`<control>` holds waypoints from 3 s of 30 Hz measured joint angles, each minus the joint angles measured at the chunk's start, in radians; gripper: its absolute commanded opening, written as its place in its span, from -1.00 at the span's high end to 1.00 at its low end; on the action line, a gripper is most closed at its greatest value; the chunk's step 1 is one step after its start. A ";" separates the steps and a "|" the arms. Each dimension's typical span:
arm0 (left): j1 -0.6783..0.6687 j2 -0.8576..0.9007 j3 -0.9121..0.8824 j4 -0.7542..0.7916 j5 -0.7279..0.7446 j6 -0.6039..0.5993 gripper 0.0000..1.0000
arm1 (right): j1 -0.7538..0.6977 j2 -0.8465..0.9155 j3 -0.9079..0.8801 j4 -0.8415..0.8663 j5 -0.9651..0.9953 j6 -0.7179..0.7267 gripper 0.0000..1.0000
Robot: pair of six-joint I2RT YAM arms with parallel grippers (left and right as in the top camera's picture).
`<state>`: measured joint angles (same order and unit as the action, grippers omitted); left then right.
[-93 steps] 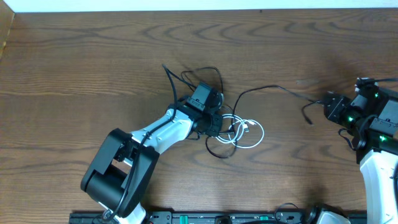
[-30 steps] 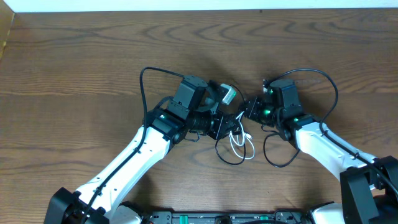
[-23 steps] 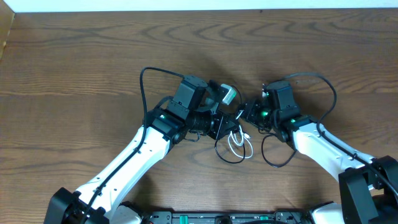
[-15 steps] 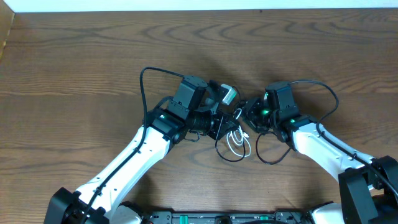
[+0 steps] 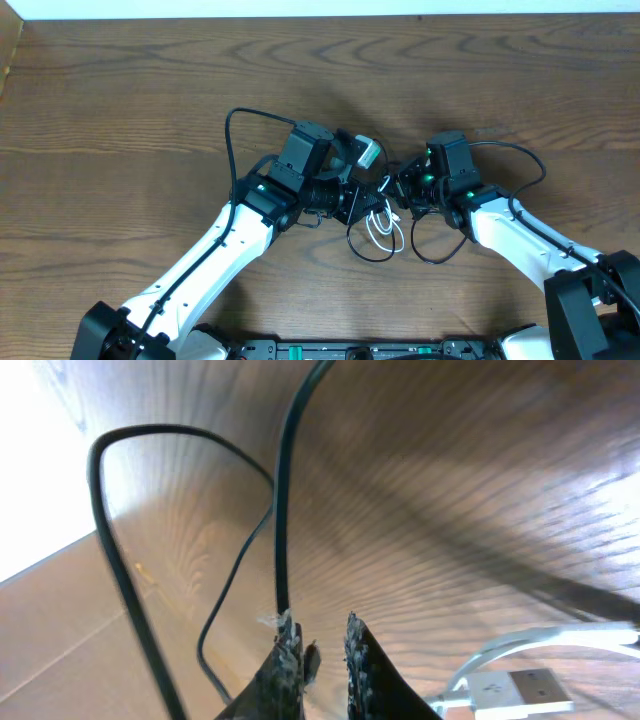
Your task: Untangle cables
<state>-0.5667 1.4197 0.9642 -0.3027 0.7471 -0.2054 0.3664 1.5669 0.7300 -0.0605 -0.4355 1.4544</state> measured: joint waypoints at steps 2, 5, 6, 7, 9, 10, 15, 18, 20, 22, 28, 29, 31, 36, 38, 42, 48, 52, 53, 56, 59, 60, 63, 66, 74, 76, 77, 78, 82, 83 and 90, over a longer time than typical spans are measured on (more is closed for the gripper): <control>0.000 -0.007 0.000 0.000 0.000 0.000 0.85 | 0.000 0.000 0.000 -0.013 0.020 0.000 0.78; 0.000 -0.029 0.000 0.000 0.000 0.000 0.85 | 0.000 0.000 0.000 -0.021 0.047 0.000 0.77; 0.000 -0.037 0.000 0.000 0.002 0.000 0.85 | 0.000 0.000 0.000 -0.021 0.053 0.000 0.78; 0.000 -0.049 0.000 0.000 0.003 0.000 0.85 | 0.000 0.000 0.000 -0.021 0.056 0.000 0.78; 0.000 -0.066 0.000 -0.001 0.003 0.000 0.85 | 0.000 0.000 0.000 -0.021 0.064 0.000 0.90; 0.000 -0.072 0.000 -0.005 0.003 0.000 0.85 | 0.000 0.000 0.000 -0.021 0.066 0.001 0.98; 0.000 -0.080 0.000 -0.043 0.006 0.000 0.85 | 0.000 0.000 0.000 -0.021 0.072 0.004 0.98; 0.000 -0.080 0.000 -0.067 0.007 0.000 0.85 | 0.000 0.000 0.000 -0.023 0.080 -0.010 0.73; 0.000 -0.080 0.000 -0.076 0.007 0.003 0.85 | 0.000 0.000 0.000 -0.028 0.094 -0.038 0.24; 0.000 -0.080 0.000 -0.080 0.006 0.008 0.86 | 0.000 0.000 0.000 -0.035 0.106 -0.069 -0.24; 0.000 -0.080 0.000 -0.111 -0.060 0.026 0.85 | 0.000 0.000 0.000 -0.046 0.134 -0.239 -0.48; 0.000 -0.080 0.000 -0.113 -0.068 0.027 0.85 | 0.000 0.000 0.000 -0.042 0.138 -0.265 -0.44; 0.000 -0.080 0.000 -0.113 -0.078 0.027 0.85 | 0.000 0.000 0.000 -0.036 0.143 -0.283 -0.36; 0.000 -0.080 0.000 -0.088 -0.062 0.029 0.85 | 0.000 0.000 0.000 -0.023 0.111 -0.241 -0.03; 0.000 -0.080 0.000 -0.047 -0.032 0.030 0.86 | 0.005 0.000 0.000 -0.021 0.091 -0.188 0.03; 0.000 -0.080 0.000 0.020 0.041 0.030 0.85 | 0.027 0.000 0.000 -0.015 0.071 -0.095 0.04; 0.000 -0.080 0.000 0.026 0.120 0.030 0.85 | 0.042 0.000 0.000 0.068 0.062 -0.014 0.20; 0.000 -0.080 0.000 0.022 0.146 0.030 0.85 | 0.042 0.000 0.000 0.111 0.066 0.009 0.35; 0.000 -0.080 0.000 0.022 0.148 0.030 0.85 | 0.042 0.000 0.000 0.110 0.066 0.010 0.43; 0.000 -0.080 0.000 0.022 0.154 0.030 0.85 | 0.042 0.000 0.000 0.096 0.066 0.018 0.78; 0.000 -0.080 0.000 0.022 0.158 0.030 0.85 | 0.046 0.000 0.000 0.066 0.067 0.028 0.79; 0.000 -0.080 0.000 0.022 0.159 0.030 0.85 | 0.048 0.000 0.000 0.057 0.068 0.025 0.82; 0.000 -0.080 0.000 0.020 0.158 0.030 0.85 | 0.057 0.000 0.000 0.023 0.070 -0.003 0.98; 0.000 -0.080 0.000 -0.006 0.124 0.031 0.85 | 0.067 0.000 0.000 -0.035 0.097 -0.051 0.98; 0.000 -0.080 0.000 -0.167 -0.057 0.056 0.85 | 0.069 0.002 0.000 -0.068 0.448 -0.319 0.98; 0.000 -0.080 0.000 -0.199 -0.112 0.058 0.85 | 0.066 0.002 0.000 -0.050 0.521 -0.393 0.98; 0.000 -0.080 0.000 -0.220 -0.148 0.060 0.85 | 0.063 0.003 0.000 -0.030 0.564 -0.461 0.98; 0.000 -0.080 0.000 -0.241 -0.186 0.061 0.85 | 0.059 0.003 0.000 -0.010 0.597 -0.528 0.98; 0.000 -0.080 -0.001 -0.272 -0.301 0.076 0.85 | 0.048 0.003 0.000 0.032 0.640 -0.884 0.79; 0.000 -0.080 -0.001 -0.269 -0.299 0.097 0.85 | 0.047 0.003 0.000 0.028 0.624 -0.973 0.70; 0.003 -0.105 -0.001 -0.213 -0.149 0.242 0.86 | 0.047 0.004 0.000 -0.044 0.406 -1.498 0.22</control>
<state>-0.5632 1.3144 0.9634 -0.5159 0.5983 0.0368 0.4137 1.5707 0.7300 -0.1043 -0.0292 -0.0433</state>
